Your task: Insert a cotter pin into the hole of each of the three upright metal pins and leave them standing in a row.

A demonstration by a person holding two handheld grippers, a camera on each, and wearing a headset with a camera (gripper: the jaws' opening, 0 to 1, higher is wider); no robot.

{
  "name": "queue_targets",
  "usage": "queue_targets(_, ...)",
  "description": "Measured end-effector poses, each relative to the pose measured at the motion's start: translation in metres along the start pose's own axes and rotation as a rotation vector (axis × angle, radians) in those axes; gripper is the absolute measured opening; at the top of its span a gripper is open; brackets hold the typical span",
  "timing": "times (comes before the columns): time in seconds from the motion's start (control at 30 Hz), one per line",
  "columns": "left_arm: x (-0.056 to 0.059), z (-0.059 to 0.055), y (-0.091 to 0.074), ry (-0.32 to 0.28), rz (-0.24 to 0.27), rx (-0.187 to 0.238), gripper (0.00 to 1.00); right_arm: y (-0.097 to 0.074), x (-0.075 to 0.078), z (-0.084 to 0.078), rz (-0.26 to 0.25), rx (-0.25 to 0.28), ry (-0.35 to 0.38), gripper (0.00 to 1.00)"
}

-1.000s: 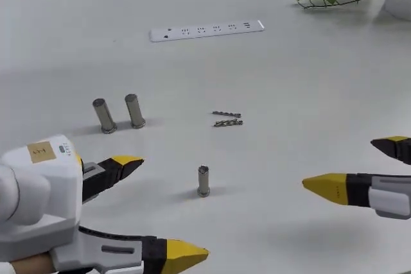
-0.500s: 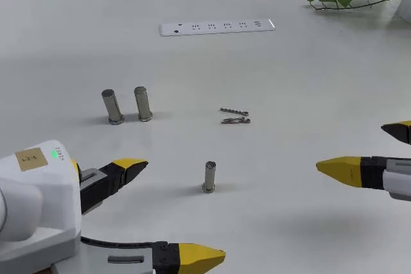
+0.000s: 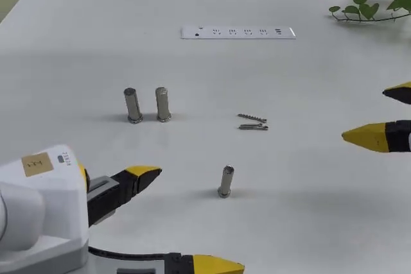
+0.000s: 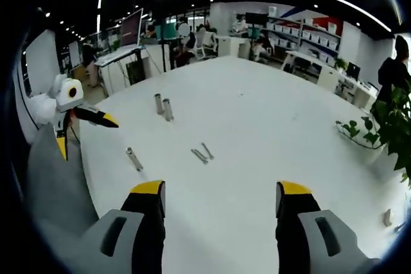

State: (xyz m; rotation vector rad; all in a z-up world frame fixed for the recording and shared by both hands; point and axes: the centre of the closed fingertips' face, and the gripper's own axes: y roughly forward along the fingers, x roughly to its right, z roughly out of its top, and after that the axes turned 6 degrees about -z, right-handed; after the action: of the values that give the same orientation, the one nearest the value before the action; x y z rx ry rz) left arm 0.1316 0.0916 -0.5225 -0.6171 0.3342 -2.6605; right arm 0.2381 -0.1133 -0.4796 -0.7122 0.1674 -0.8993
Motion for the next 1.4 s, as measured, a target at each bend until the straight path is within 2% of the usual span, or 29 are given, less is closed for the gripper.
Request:
queue_targets(0.13,-0.003,0.003,-0.004,0.002,0.016,0.007,0.99,0.011,0.007,0.016,0.044,-0.002,-0.103,0.61)
queue_targets(0.27,-0.006,0.004,-0.007,0.000,0.028,0.008,0.99,0.028,-0.003,0.025,0.112,-0.035,-0.224,0.49)
queue_targets(0.4,-0.007,0.004,-0.010,-0.011,0.034,0.011,0.99,0.046,-0.020,0.030,0.193,-0.062,-0.289,0.40)
queue_targets(0.43,-0.007,0.003,-0.010,-0.012,0.035,0.010,0.99,0.050,-0.024,0.031,0.208,-0.071,-0.295,0.37)
queue_targets(0.47,-0.007,0.002,-0.010,-0.012,0.037,0.007,0.99,0.057,-0.021,0.029,0.222,-0.096,-0.296,0.33)
queue_targets(0.53,-0.008,0.001,-0.010,-0.009,0.041,0.002,0.99,0.068,-0.023,0.031,0.236,-0.105,-0.320,0.25)
queue_targets(0.6,-0.008,0.001,-0.011,-0.004,0.043,-0.001,0.99,0.075,-0.025,0.029,0.247,-0.125,-0.330,0.21)
queue_targets(0.87,-0.011,0.004,-0.014,0.020,0.054,-0.004,0.99,0.104,-0.035,0.015,0.303,-0.220,-0.407,0.16)
queue_targets(0.97,-0.013,0.002,-0.017,0.016,0.061,-0.002,0.98,0.114,-0.040,0.011,0.314,-0.243,-0.407,0.16)
queue_targets(1.07,-0.015,0.000,-0.020,0.005,0.066,-0.014,0.96,0.121,-0.042,0.007,0.320,-0.260,-0.404,0.13)
queue_targets(1.23,-0.017,-0.001,-0.025,0.023,0.072,-0.026,0.96,0.131,-0.048,0.002,0.330,-0.281,-0.407,0.11)
queue_targets(1.4,-0.020,-0.003,-0.028,0.020,0.084,-0.031,0.96,0.140,-0.057,-0.003,0.355,-0.295,-0.452,0.08)
